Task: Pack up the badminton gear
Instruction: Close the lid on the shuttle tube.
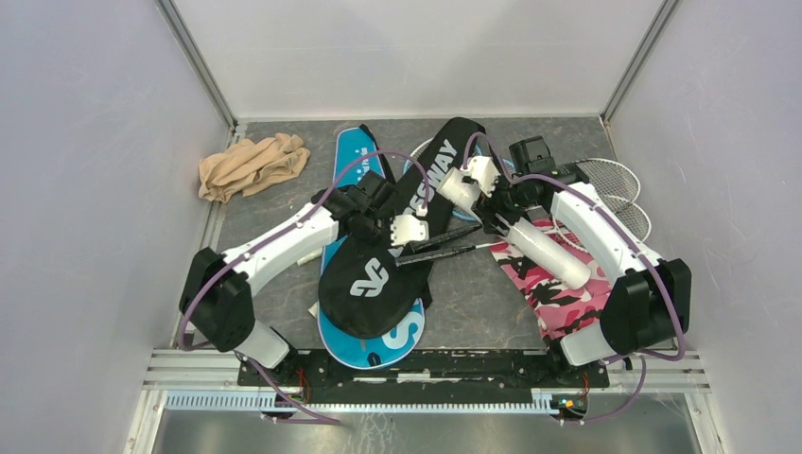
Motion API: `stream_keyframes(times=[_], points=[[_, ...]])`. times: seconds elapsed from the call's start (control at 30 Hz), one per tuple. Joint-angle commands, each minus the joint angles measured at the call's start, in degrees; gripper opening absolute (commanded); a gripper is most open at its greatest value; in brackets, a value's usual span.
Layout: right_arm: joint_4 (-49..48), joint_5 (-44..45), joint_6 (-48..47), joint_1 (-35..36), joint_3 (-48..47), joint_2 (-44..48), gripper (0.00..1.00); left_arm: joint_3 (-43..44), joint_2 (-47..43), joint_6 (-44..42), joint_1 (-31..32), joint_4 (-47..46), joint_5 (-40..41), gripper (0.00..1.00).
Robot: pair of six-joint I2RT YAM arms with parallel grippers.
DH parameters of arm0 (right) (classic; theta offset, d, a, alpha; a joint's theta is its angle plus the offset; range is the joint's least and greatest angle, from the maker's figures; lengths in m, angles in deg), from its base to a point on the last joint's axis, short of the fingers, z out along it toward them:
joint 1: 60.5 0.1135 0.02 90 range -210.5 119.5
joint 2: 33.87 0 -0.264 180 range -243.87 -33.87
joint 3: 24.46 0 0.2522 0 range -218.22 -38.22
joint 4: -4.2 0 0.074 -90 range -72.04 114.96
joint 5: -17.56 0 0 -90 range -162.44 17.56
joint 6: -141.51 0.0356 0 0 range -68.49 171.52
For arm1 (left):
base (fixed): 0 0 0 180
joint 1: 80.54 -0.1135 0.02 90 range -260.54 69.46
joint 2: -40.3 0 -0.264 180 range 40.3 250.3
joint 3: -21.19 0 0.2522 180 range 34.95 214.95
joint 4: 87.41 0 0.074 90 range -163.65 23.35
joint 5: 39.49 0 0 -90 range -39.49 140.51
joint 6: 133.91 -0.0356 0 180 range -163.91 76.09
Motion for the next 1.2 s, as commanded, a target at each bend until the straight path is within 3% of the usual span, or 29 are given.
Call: stream_keyframes(times=[0.0, 0.27, 0.5, 0.73, 1.17], points=[[1.1, -4.1, -3.3, -0.3, -0.1, 0.1, 0.06, 3.4, -5.5, 6.6, -3.1, -0.6, -7.0, 0.02], [4.0, -8.5, -9.9, 3.1, 0.2, 2.0, 0.07, 10.6, -11.6, 17.4, -8.7, -4.6, -26.9, 0.02], [2.7, -13.3, -11.5, 5.5, -0.9, 3.2, 0.07, 13.9, -12.3, 38.0, -9.0, -17.9, -41.7, 0.02], [0.5, -18.7, -12.4, 5.8, -1.6, 4.7, 0.07, 12.5, -12.4, 56.9, -11.4, -33.2, -47.5, 0.02], [-2.7, -20.1, -10.9, 5.8, -1.4, 7.9, 0.06, 7.4, -14.9, 61.5, -14.4, -37.0, -50.9, 0.02]])
